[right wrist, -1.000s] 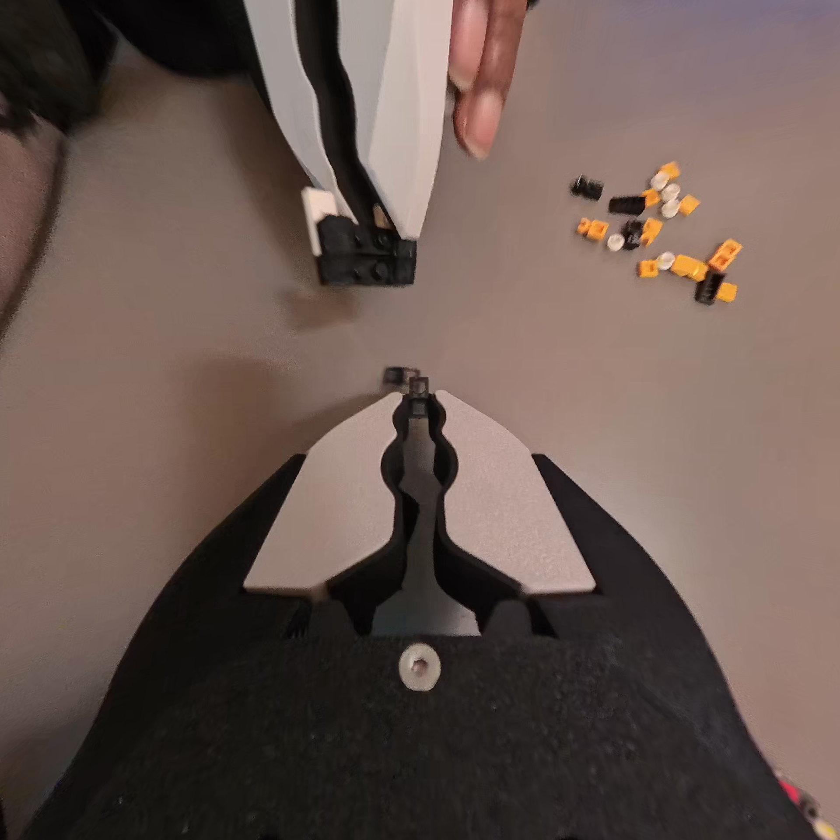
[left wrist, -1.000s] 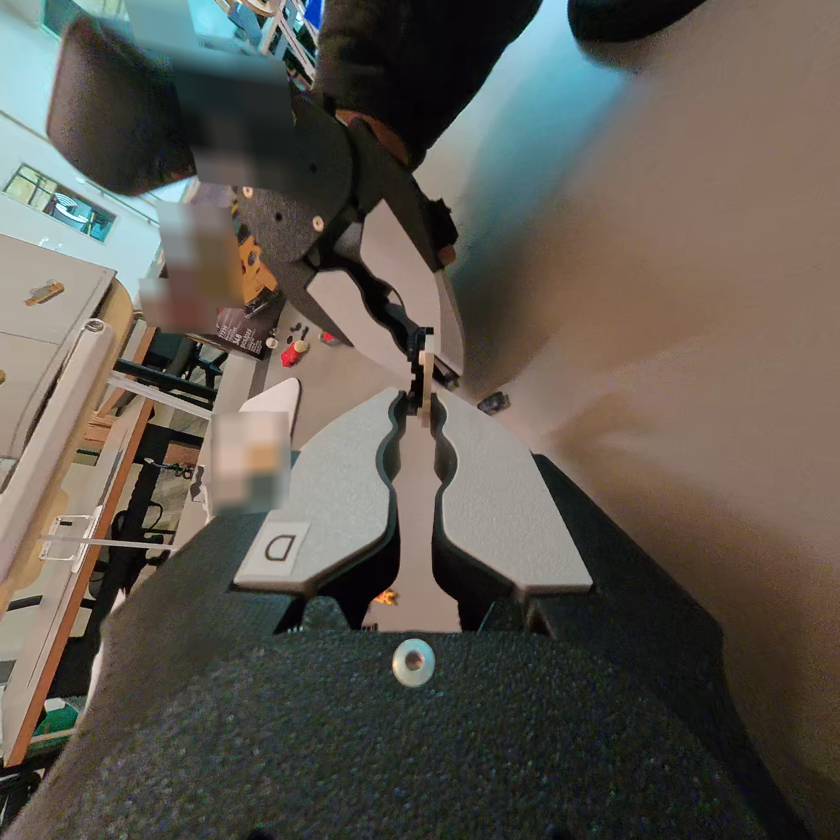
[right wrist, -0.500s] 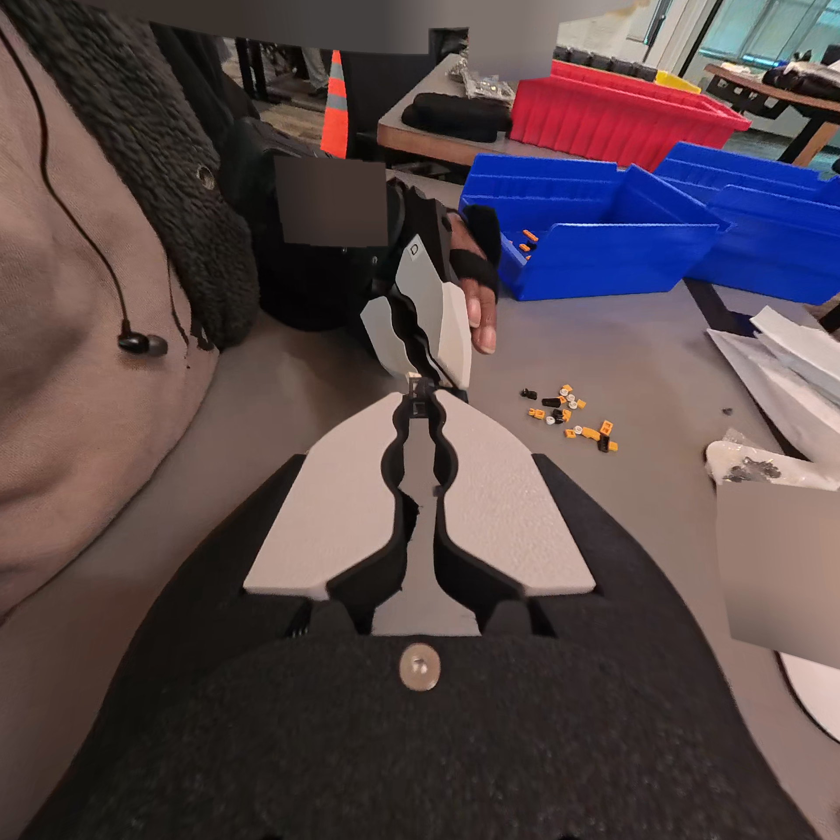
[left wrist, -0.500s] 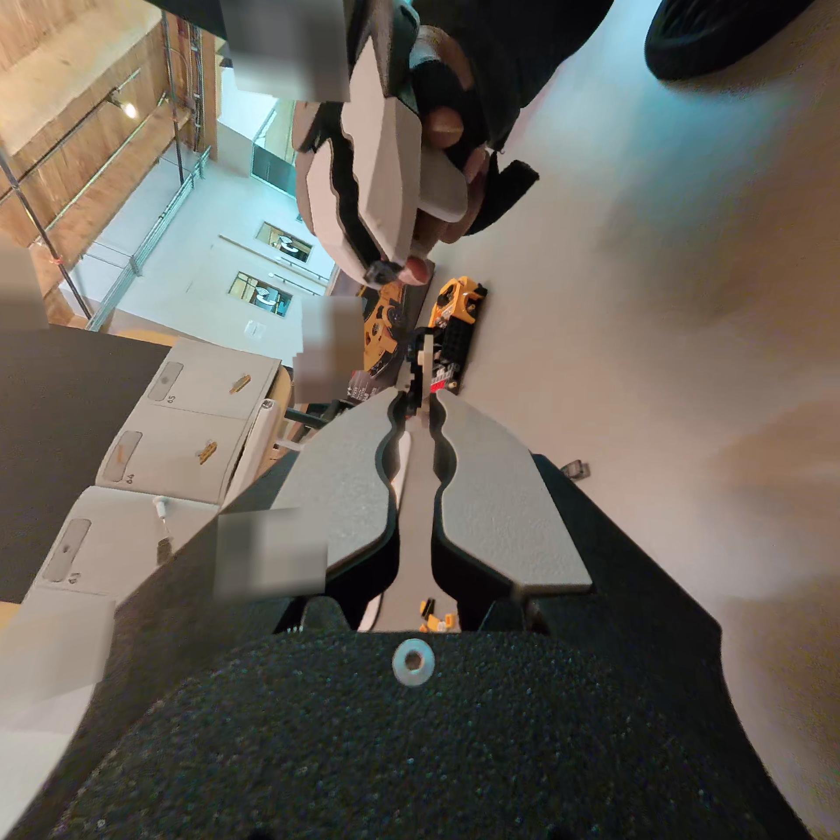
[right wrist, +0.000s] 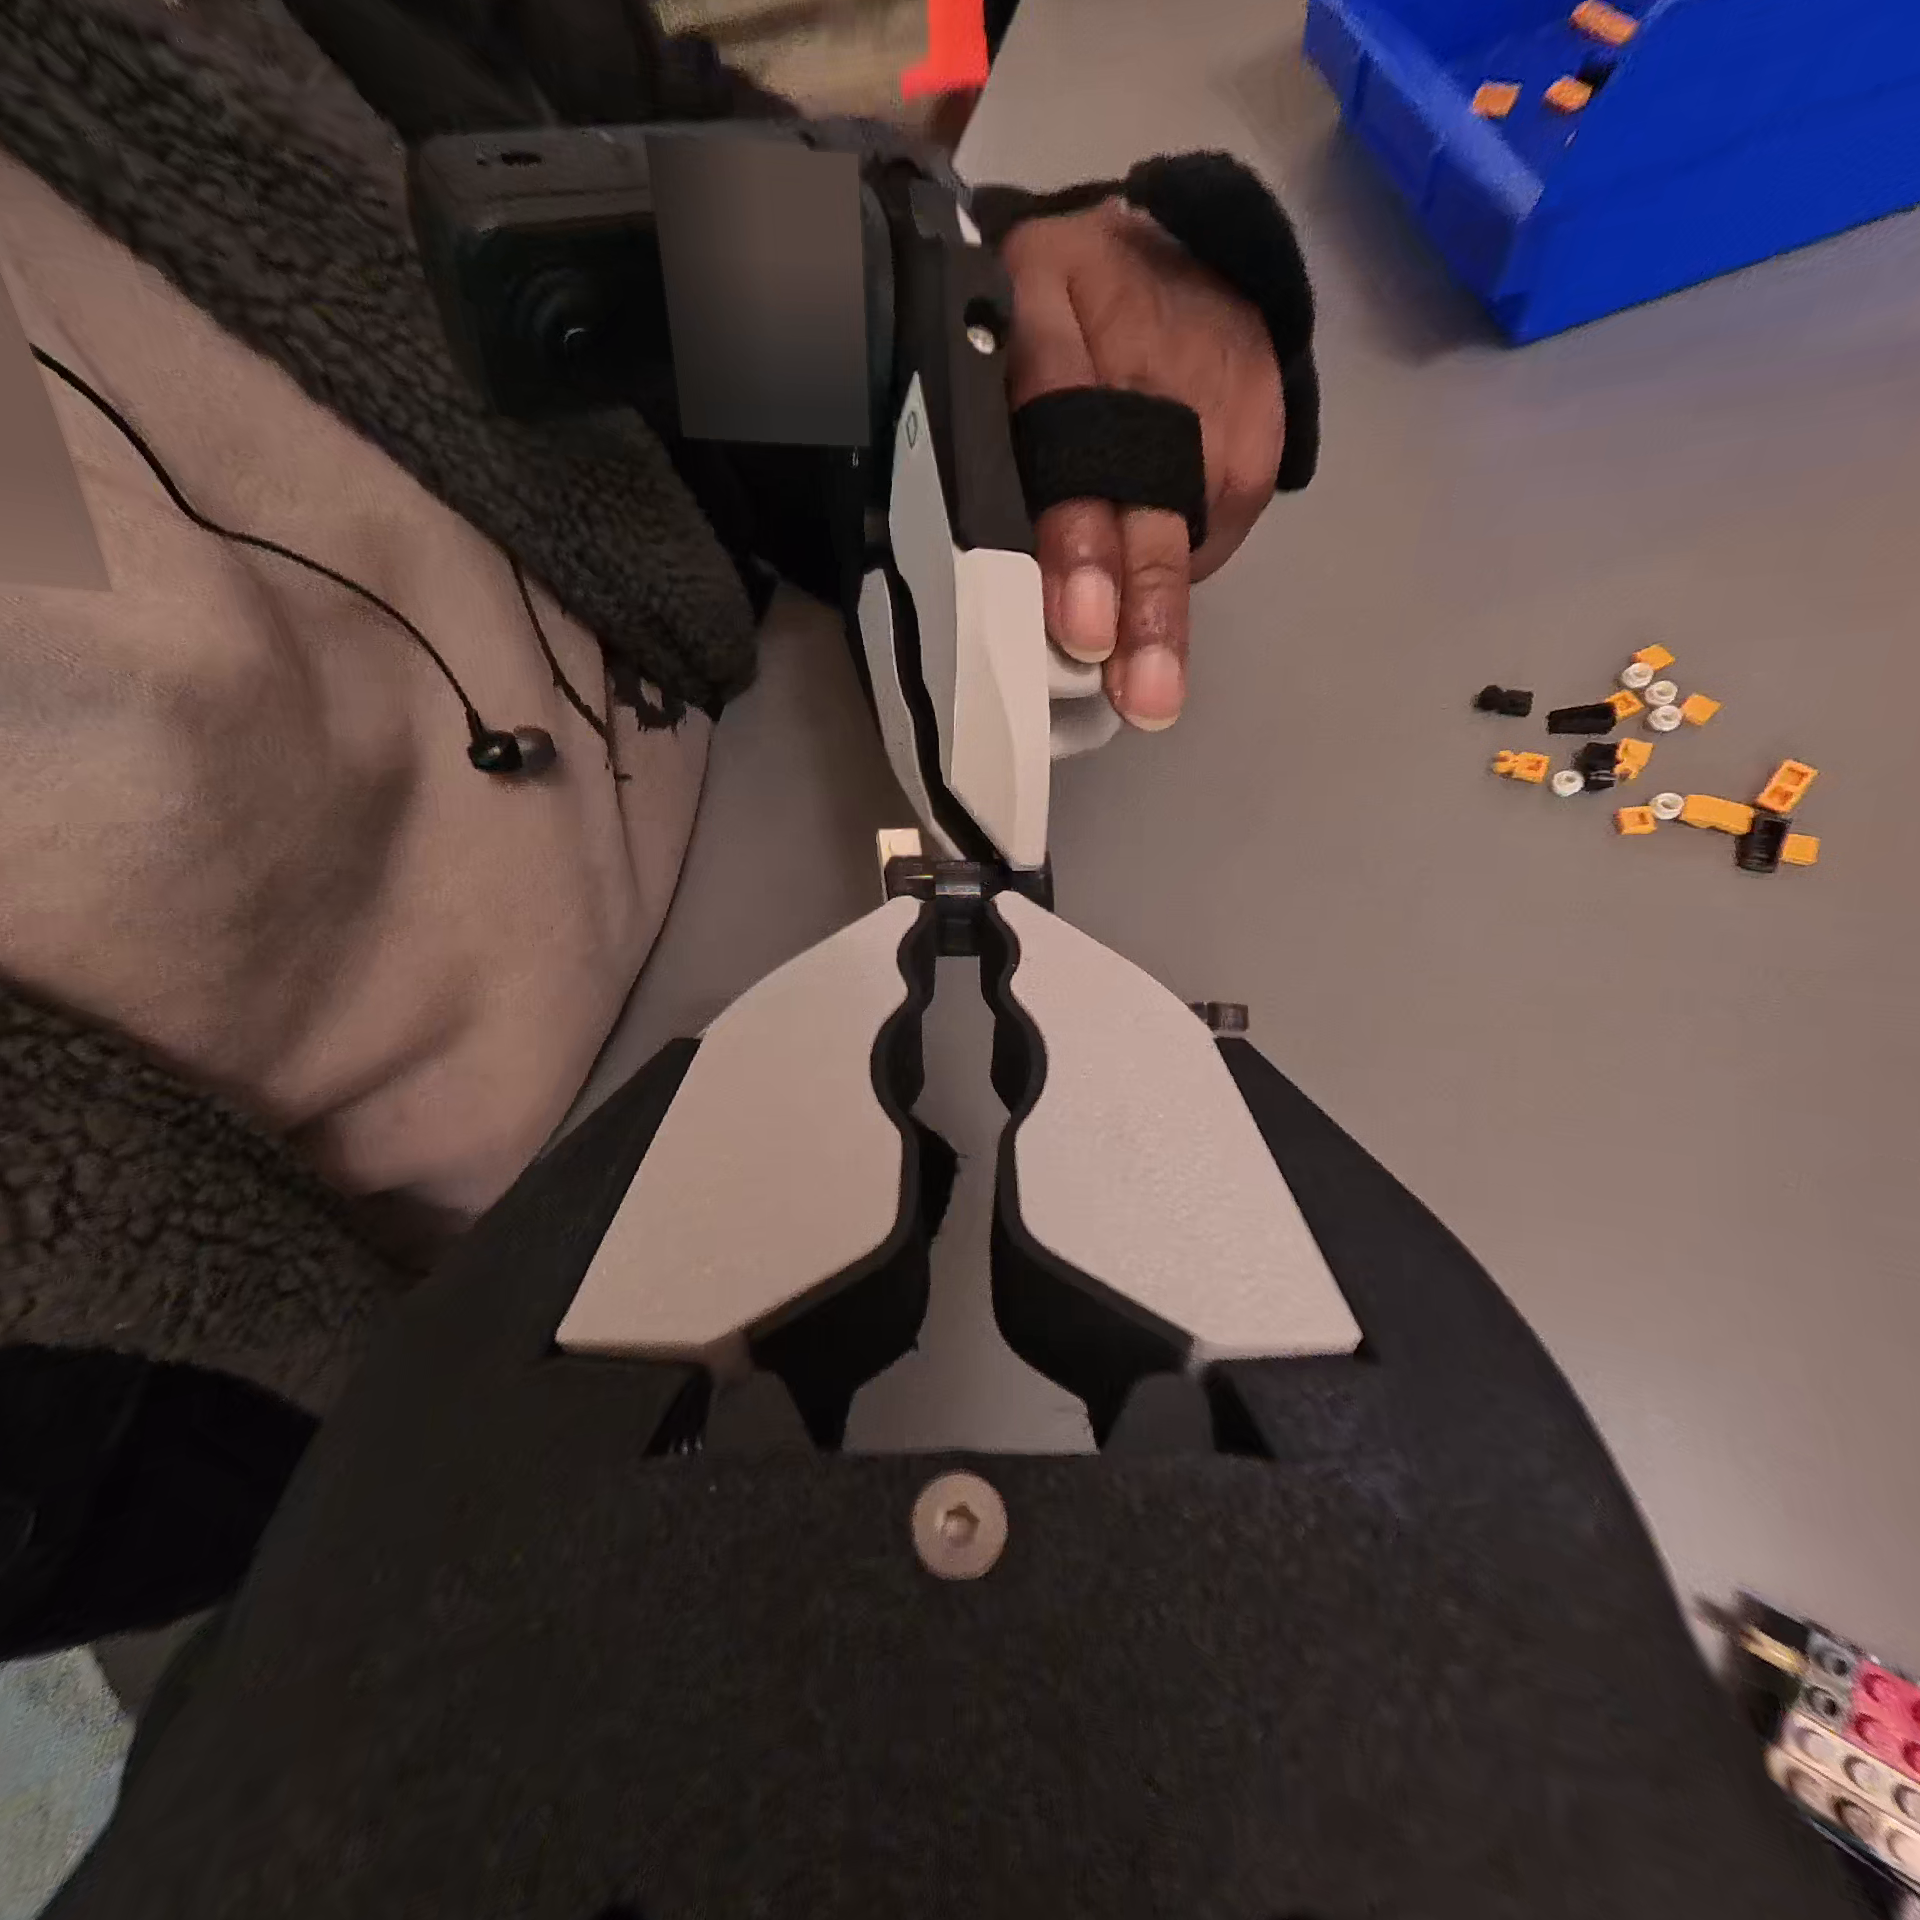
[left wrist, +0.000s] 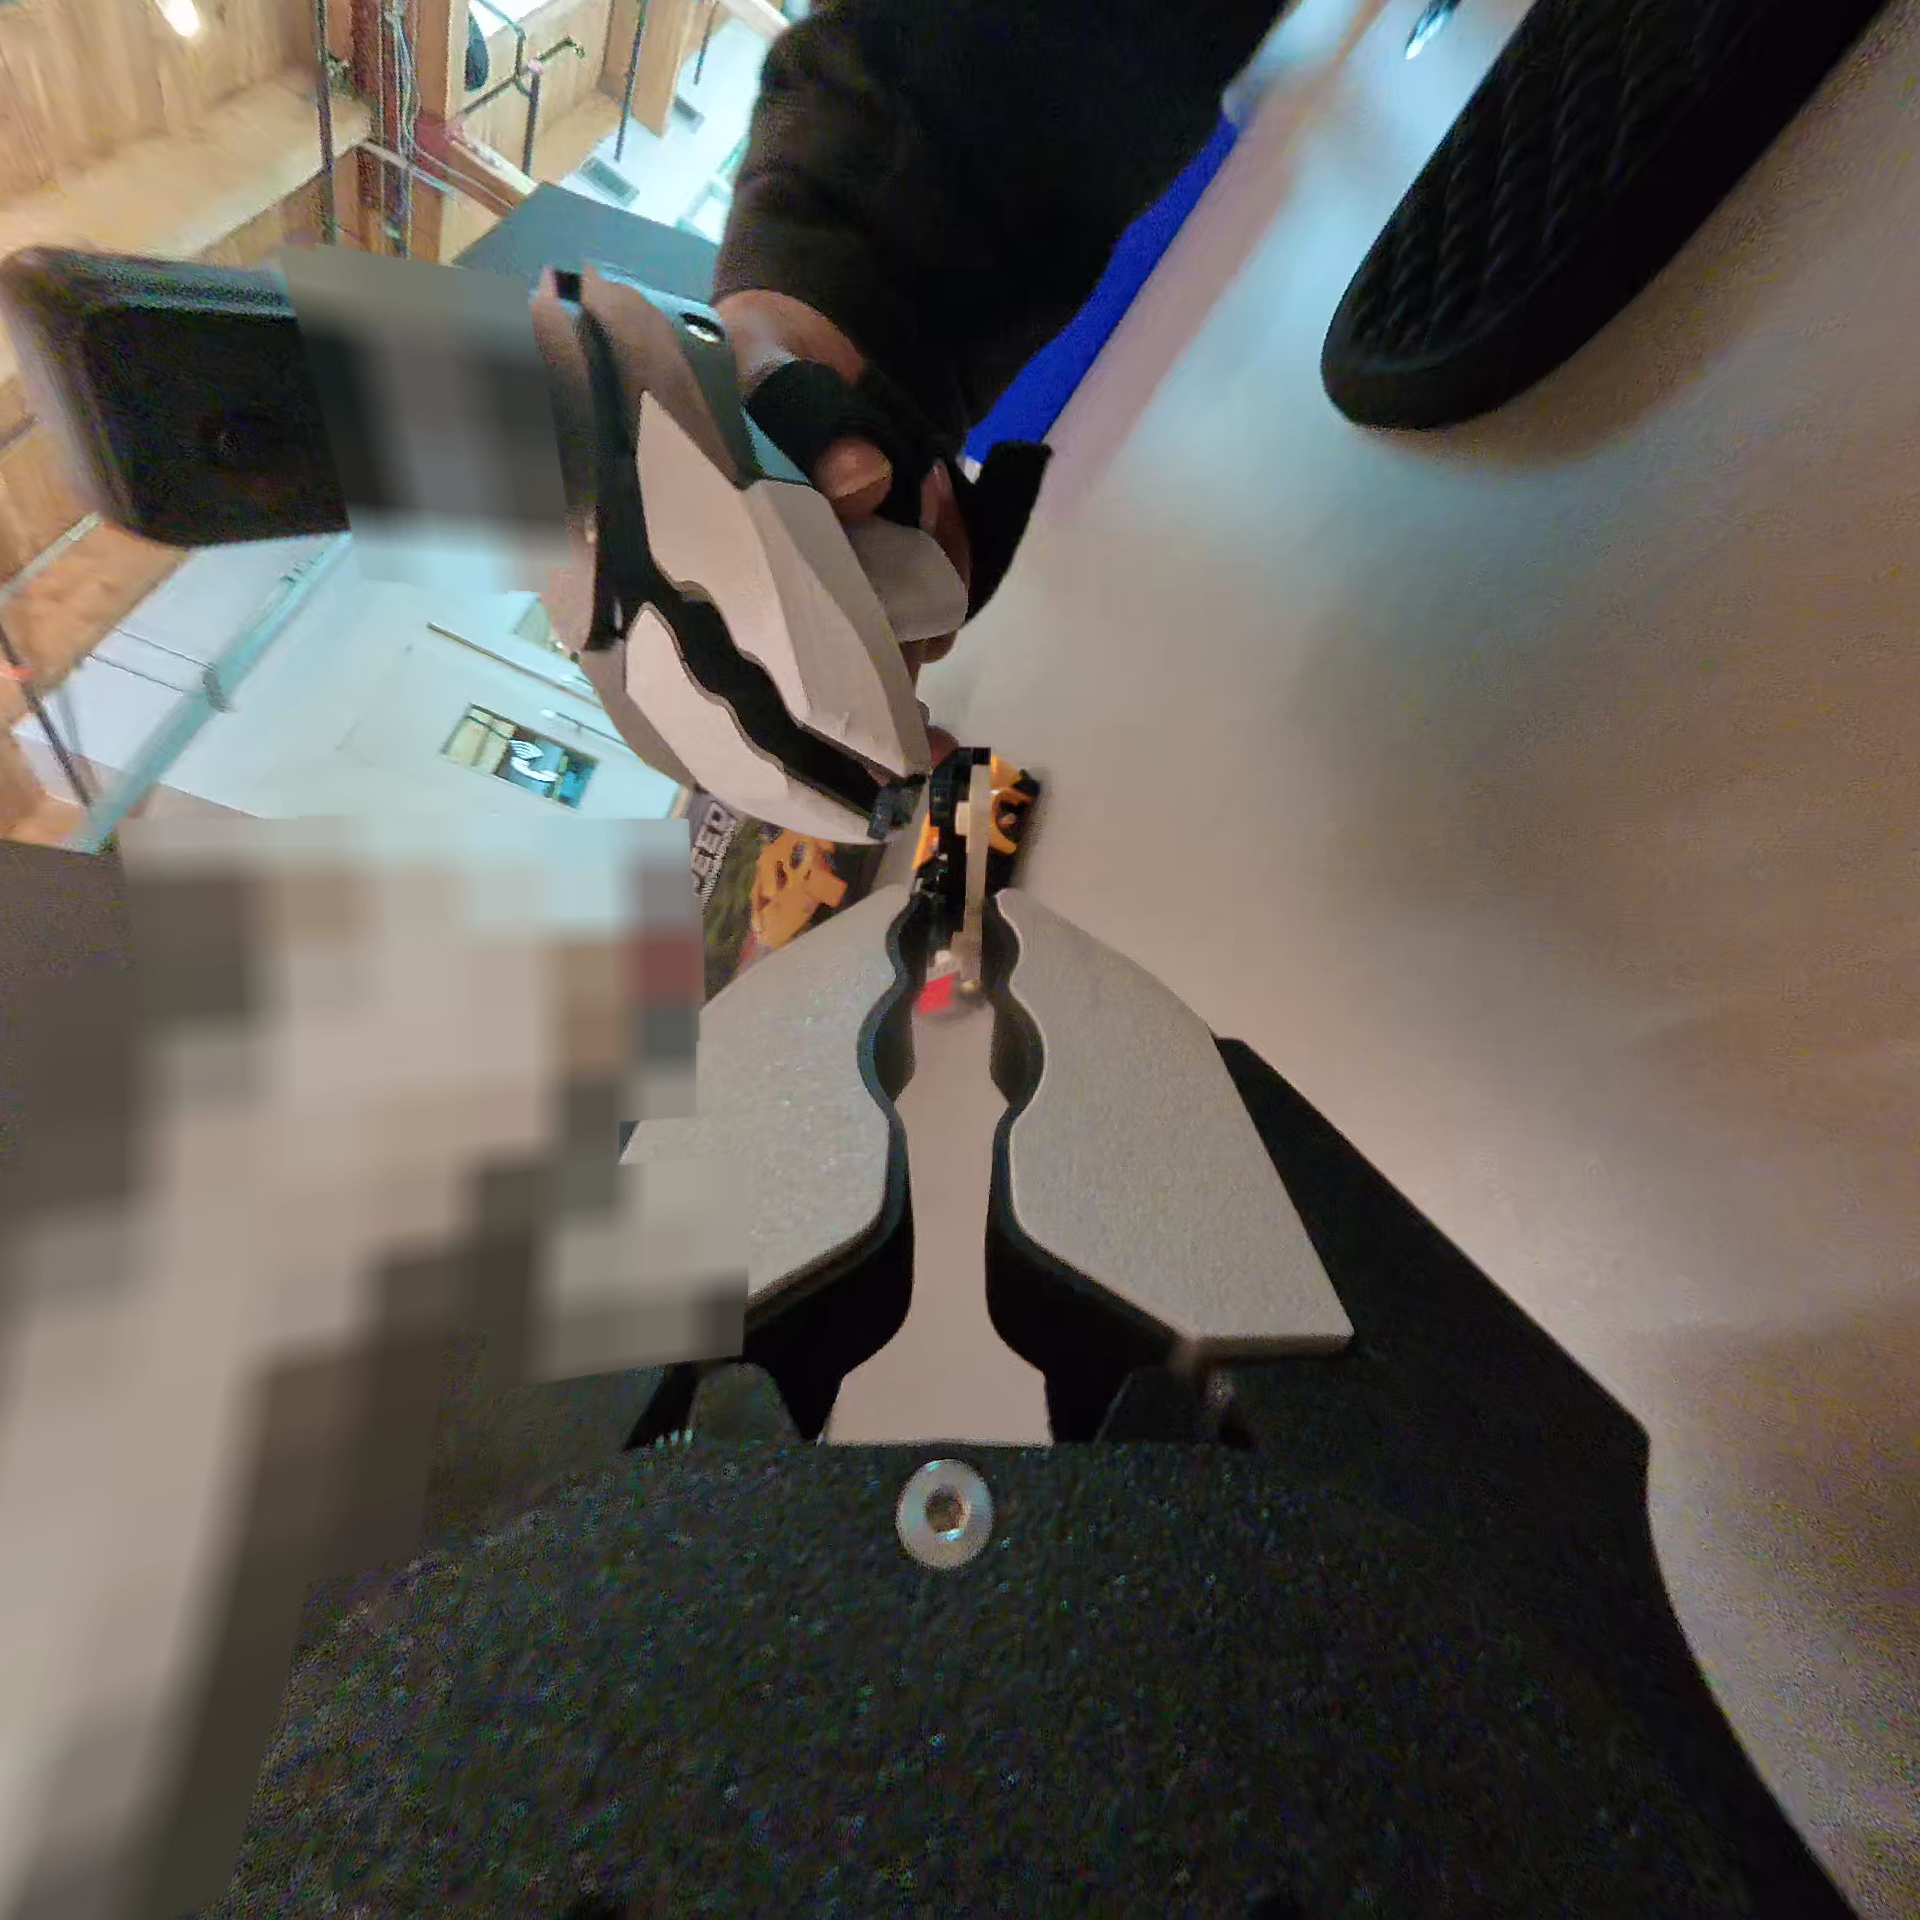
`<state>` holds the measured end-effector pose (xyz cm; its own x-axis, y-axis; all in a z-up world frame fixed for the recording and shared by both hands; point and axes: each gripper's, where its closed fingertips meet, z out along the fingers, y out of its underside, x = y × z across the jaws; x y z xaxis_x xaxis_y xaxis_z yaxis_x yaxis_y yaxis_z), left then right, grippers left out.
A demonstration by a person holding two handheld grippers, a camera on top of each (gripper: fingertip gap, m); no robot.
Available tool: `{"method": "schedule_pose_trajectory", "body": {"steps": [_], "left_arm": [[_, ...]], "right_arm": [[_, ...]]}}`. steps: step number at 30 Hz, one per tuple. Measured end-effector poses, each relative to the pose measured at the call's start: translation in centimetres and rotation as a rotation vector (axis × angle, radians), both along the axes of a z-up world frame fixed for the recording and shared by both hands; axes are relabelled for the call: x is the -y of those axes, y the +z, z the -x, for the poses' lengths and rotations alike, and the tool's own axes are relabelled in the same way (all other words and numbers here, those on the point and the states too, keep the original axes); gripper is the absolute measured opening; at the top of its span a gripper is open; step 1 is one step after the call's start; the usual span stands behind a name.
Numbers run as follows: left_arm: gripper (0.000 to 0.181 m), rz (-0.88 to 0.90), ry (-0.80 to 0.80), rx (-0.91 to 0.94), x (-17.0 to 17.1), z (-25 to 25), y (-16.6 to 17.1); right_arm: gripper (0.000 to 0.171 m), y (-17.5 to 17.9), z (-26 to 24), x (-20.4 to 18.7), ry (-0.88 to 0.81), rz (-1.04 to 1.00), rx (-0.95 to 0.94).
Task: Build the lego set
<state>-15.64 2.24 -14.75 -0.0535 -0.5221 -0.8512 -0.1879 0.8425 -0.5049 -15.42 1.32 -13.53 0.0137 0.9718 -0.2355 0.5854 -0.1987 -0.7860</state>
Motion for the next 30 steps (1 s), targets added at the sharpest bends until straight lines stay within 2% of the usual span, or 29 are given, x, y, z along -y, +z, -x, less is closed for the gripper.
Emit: {"method": "schedule_pose_trajectory", "body": {"steps": [7,27,30], "left_arm": [[0.009,-0.120,0.021,0.019,0.5,0.0,0.9],[0.009,-0.253,0.000,0.117,2.9,0.0,3.7],[0.009,-0.260,0.003,0.127,3.0,0.1,4.0]], "right_arm": [[0.008,0.3,0.3,0.6,0.071,-0.012,0.149],[0.012,3.0,0.8,3.6,0.161,0.037,0.201],[0.018,3.3,0.9,4.0,0.170,0.045,0.197]]}}
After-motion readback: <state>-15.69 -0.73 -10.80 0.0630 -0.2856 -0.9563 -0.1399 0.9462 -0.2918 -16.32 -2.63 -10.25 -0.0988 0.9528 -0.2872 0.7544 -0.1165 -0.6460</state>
